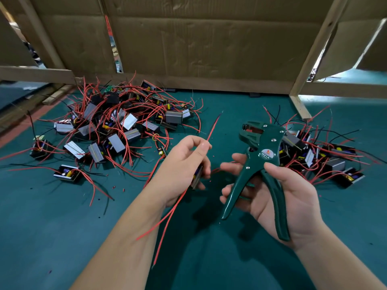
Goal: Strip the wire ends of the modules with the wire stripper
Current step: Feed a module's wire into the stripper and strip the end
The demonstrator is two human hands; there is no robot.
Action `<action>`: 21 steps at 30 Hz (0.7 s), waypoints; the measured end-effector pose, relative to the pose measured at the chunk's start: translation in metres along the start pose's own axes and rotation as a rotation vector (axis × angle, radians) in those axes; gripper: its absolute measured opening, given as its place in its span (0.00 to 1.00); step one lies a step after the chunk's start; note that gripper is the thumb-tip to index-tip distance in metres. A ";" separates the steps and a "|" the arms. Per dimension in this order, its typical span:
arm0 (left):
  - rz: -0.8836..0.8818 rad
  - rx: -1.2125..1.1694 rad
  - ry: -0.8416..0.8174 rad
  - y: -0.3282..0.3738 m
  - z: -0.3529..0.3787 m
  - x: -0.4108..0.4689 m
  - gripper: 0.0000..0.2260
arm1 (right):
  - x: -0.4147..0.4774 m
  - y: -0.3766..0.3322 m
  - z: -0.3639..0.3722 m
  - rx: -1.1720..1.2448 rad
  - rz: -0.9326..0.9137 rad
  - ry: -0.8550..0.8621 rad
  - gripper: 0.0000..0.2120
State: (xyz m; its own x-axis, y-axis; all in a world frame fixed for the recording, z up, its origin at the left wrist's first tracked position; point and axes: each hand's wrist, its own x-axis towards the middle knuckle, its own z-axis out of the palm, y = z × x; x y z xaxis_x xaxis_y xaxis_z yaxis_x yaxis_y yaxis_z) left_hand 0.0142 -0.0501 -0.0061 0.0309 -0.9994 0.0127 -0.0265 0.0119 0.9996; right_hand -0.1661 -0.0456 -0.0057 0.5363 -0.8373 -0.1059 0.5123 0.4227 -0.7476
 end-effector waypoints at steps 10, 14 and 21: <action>-0.037 0.035 -0.186 -0.004 0.009 -0.004 0.09 | -0.002 -0.004 0.000 -0.020 -0.116 -0.038 0.42; -0.011 0.042 -0.145 -0.003 0.008 -0.004 0.10 | -0.003 -0.008 0.000 0.002 -0.148 -0.040 0.41; 0.074 0.054 -0.159 -0.007 0.013 -0.004 0.04 | -0.003 -0.007 0.001 -0.031 -0.115 -0.038 0.40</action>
State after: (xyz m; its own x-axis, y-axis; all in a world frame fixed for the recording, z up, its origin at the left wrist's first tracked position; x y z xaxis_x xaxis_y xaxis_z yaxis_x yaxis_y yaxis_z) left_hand 0.0010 -0.0469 -0.0139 -0.1312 -0.9883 0.0779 -0.0769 0.0885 0.9931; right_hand -0.1703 -0.0460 0.0002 0.5004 -0.8658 0.0066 0.5511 0.3127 -0.7736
